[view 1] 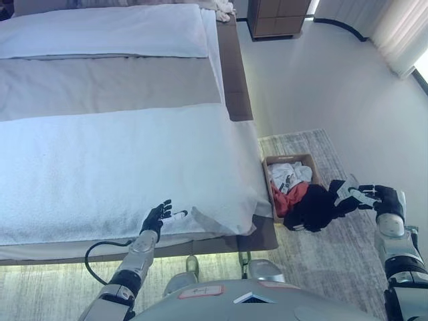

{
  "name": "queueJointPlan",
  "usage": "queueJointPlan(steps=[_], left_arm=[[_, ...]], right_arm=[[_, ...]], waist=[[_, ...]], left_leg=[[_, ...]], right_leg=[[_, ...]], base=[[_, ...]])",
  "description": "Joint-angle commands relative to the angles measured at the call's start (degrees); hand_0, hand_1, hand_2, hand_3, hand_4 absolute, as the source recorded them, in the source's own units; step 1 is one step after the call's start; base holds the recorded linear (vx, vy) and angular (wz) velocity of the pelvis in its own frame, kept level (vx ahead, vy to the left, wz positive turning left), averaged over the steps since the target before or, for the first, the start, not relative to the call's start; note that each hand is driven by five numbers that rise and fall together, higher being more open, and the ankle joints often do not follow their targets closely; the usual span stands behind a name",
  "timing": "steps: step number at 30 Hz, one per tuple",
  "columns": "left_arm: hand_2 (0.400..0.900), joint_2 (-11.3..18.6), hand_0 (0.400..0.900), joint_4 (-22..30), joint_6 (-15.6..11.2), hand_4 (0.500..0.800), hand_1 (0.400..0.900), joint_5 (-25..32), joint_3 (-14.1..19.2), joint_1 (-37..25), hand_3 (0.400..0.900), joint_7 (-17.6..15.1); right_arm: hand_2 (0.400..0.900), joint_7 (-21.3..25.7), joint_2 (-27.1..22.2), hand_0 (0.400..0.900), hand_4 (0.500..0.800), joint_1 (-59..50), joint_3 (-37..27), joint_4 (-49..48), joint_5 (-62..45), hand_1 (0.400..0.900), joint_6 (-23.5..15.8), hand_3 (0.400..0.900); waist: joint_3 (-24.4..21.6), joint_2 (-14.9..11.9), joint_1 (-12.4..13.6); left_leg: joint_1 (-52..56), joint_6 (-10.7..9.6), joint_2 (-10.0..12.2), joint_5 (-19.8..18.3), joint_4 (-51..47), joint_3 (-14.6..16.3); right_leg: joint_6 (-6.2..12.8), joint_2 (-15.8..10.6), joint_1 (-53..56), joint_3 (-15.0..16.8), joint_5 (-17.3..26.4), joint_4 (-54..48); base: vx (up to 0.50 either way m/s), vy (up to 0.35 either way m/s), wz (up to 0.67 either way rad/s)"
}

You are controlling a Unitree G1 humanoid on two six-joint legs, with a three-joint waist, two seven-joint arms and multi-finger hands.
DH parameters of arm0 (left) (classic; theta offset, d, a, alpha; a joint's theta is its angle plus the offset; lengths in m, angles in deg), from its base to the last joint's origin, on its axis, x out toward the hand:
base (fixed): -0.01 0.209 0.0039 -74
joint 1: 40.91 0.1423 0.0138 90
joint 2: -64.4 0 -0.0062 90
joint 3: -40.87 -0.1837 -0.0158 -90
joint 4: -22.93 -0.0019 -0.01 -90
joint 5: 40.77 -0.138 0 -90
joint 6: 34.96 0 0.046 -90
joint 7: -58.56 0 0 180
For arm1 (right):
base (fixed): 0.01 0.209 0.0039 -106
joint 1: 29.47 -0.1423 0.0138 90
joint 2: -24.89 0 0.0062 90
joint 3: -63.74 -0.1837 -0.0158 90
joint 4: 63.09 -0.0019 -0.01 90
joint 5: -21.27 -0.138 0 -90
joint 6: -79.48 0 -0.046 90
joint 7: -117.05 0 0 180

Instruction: Put the clothes on the bed into the basket.

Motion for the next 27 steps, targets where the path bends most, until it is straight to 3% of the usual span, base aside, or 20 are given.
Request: queueJointPlan(steps=[1,21,22,23,27], left_arm=[[0.9,1.24,0.9,-2.03,-2.64,0.8,0.9,-0.43,-0.72,-4.02,0.9,-0.21],[0.9,0.42,0.9,-2.97,-2.59,0.8,0.9,-1.08,-2.58,-4.06,0.9,-0.08],[0.9,0.36,0.9,-3.46,-2.55,0.8,0.9,-1.13,-2.51,-4.05,0.9,-0.1],[0.9,0.31,0.9,-3.6,-2.57,0.8,0.9,-1.21,-2.49,-4.04,0.9,-0.12],[0.9,0.25,0.9,-3.54,-2.57,0.8,0.9,-1.35,-2.56,-3.92,0.9,-0.02]], right_arm=[[0.4,1.7,-6.08,0.4,0.5,-9.46,-0.55,1.07,-1.83,0.4,-3.89,0.4],[0.4,2.84,-7.36,0.4,0.5,-15.63,3.05,1.26,-1.62,0.4,-4.77,0.4],[0.586,2.9,-7.17,0.586,0.612,-15.77,3.14,1.43,-1.57,0.586,-4.74,0.586],[0.9,2.84,-7.15,0.9,0.8,-15.78,3.27,1.44,-1.49,0.9,-4.74,0.9],[0.9,2.68,-6.92,0.9,0.8,-16.07,3.64,2.49,-1.52,0.9,-4.7,0.9]], waist=[[-1.21,-2.37,2.23],[-0.53,-2.54,3.12],[-0.57,-2.59,3.17],[-0.59,-2.59,3.16],[-0.68,-2.64,3.36]], left_leg=[[3.15,-1.49,2.74,-4.25,0.38,2.68],[2.29,-2.01,3.35,-3.73,0.38,2.53],[2.32,-2.02,3.4,-3.75,0.38,2.49],[2.35,-2.03,3.4,-3.77,0.38,2.48],[2.44,-2.01,3.37,-3.81,0.38,2.45]], right_leg=[[2.98,-3.44,0.8,-0.67,-2.31,0.98],[2.64,-2.85,0.84,-1.13,-2.35,0.3],[2.61,-2.82,0.89,-1.15,-2.39,0.3],[2.62,-2.81,0.94,-1.15,-2.43,0.3],[2.55,-2.73,1.03,-1.22,-2.52,0.3]], base=[[0.0,-0.028,0.05],[0.0,-0.005,0.01],[0.0,0.0,0.0],[0.0,0.0,0.0],[0.0,0.0,0.0]])
